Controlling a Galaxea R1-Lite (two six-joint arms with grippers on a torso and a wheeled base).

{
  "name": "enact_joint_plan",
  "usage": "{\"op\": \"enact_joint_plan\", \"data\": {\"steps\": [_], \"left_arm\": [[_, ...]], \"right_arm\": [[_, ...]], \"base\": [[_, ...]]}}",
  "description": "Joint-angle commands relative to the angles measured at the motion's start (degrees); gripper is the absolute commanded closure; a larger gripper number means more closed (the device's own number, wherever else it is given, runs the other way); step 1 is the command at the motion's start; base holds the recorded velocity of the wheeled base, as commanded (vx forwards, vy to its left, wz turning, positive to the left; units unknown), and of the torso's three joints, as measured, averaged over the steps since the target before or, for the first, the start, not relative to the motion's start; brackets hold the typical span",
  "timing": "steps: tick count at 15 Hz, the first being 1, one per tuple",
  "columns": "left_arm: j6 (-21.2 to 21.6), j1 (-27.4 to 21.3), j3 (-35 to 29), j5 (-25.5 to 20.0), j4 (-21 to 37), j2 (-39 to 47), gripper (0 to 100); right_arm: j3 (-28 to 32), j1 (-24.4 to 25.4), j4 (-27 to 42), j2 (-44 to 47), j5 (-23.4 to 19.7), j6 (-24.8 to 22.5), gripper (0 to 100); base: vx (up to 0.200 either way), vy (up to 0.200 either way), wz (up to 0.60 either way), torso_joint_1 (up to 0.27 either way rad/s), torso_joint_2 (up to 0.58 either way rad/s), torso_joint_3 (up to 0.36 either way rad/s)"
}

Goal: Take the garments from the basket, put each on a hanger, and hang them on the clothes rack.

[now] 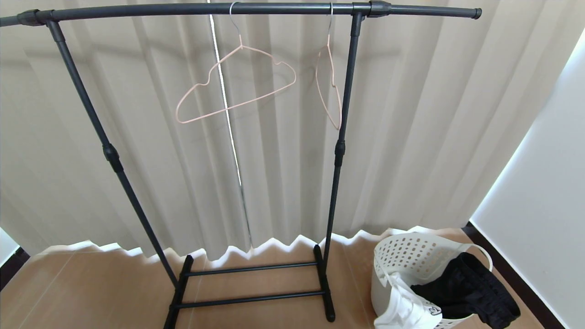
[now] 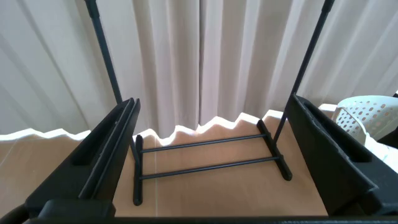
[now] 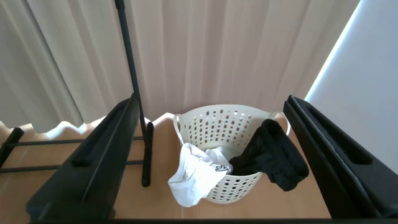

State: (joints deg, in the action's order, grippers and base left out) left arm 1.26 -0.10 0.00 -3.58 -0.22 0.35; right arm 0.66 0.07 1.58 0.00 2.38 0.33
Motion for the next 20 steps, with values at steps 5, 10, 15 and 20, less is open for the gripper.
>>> {"op": "enact_joint_plan", "data": {"steps": [5,10,15,20], "left_arm": [[0.06,0.01,0.0,-0.02,0.04,0.09,0],[0.24,0.01,0.0,-0.11,-0.04,0.09,0],[0.33,0.1,0.0,-0.11,0.04,0.09,0],[0.33,0.01,0.0,-0.11,0.04,0.09,0]], "right_arm": [[0.04,0.01,0.0,0.0,0.0,0.29,0],[0.04,0.01,0.0,0.0,-0.09,0.11,0],[0.04,0.01,0.0,0.0,-0.09,0.11,0],[0.04,0.01,0.0,0.0,-0.09,0.11,0]], "base": [[0.0,0.0,0.0,0.0,0.0,0.0],[0.0,0.0,0.0,0.0,0.0,0.0],[0.0,0.0,0.0,0.0,0.0,0.0],[0.0,0.0,0.0,0.0,0.0,0.0]]}}
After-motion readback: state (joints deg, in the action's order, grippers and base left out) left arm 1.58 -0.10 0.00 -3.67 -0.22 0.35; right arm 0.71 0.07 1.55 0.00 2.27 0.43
